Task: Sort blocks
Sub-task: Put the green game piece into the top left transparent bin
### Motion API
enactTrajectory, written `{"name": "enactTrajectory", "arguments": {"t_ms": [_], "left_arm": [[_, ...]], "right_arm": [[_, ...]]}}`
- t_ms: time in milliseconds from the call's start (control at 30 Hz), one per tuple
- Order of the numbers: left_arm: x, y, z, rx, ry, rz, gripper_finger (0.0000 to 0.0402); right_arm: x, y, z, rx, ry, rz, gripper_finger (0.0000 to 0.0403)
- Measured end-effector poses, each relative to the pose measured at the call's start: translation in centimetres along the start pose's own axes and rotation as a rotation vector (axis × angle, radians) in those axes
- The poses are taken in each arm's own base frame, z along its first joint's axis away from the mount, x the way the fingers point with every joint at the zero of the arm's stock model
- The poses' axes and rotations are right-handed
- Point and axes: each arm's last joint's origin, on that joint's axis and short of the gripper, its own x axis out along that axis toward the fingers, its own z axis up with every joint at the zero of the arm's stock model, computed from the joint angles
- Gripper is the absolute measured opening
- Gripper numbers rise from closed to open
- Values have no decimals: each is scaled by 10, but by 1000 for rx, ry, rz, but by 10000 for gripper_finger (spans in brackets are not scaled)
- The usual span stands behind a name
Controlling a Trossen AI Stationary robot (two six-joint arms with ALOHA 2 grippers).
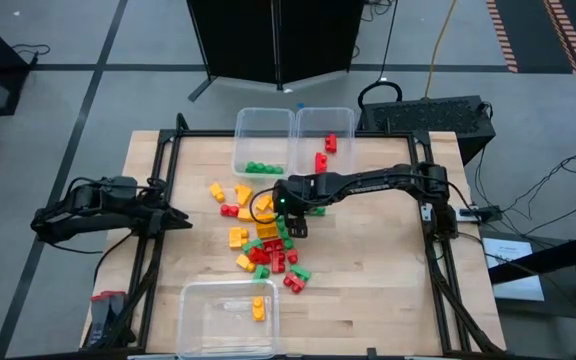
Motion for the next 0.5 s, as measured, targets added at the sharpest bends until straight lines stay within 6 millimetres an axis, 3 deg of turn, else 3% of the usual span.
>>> {"name": "enactTrajectory", "arguments": {"t_ms": [500], "left_arm": [[0, 0, 0, 1, -1, 0, 210]], "right_arm": [[6, -1, -9, 134, 85, -75, 258]]}}
